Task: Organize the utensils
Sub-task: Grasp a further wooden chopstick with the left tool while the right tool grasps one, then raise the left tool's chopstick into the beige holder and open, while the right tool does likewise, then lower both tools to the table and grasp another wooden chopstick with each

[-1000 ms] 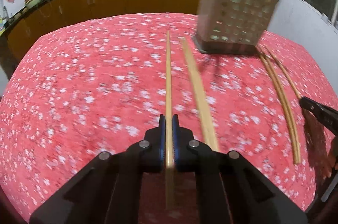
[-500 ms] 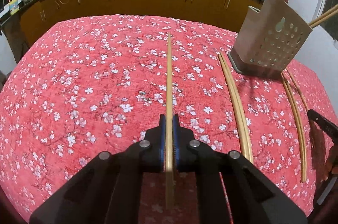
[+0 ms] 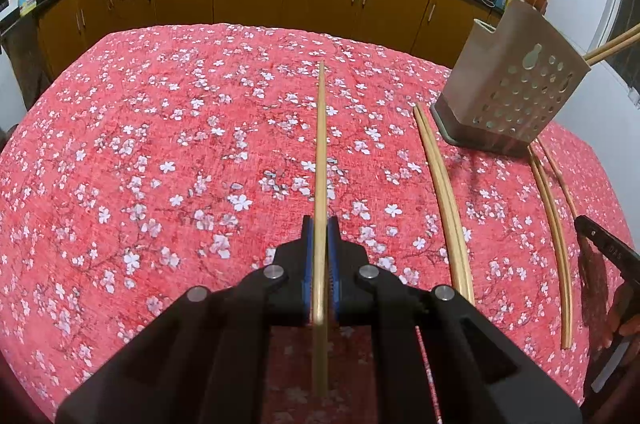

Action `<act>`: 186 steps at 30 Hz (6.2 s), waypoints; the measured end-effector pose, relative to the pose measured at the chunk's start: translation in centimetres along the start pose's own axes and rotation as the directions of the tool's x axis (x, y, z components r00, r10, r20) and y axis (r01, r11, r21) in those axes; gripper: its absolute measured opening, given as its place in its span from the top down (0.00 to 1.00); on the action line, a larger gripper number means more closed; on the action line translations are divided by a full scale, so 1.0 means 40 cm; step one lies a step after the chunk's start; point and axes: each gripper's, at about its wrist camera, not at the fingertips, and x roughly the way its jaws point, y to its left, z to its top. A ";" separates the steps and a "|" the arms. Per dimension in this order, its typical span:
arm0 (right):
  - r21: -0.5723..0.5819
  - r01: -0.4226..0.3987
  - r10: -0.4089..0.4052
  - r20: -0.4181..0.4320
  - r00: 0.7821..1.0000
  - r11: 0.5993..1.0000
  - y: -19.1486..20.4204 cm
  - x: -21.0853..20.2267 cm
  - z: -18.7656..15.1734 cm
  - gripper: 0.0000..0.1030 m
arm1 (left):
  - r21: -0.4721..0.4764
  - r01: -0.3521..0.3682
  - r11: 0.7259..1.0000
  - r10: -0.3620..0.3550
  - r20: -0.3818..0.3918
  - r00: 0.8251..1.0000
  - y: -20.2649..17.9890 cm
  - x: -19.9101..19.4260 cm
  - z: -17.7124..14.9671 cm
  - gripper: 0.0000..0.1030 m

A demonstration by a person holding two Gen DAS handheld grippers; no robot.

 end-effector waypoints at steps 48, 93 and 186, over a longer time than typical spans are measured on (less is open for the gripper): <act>0.015 -0.063 0.052 0.389 0.920 0.998 -0.010 -0.308 0.112 0.93 | 0.002 0.099 0.995 -0.093 0.356 0.930 -0.024 -0.332 0.137 0.92; -0.110 -0.244 0.267 0.473 0.840 0.963 0.162 -0.368 0.296 0.93 | 0.067 0.246 0.967 -0.235 0.609 0.757 -0.234 -0.437 0.318 0.92; -0.062 -0.021 0.021 -0.001 1.000 0.998 0.065 -0.001 -0.013 0.93 | 0.088 -0.021 0.996 0.022 -0.011 1.000 -0.067 0.006 -0.003 0.92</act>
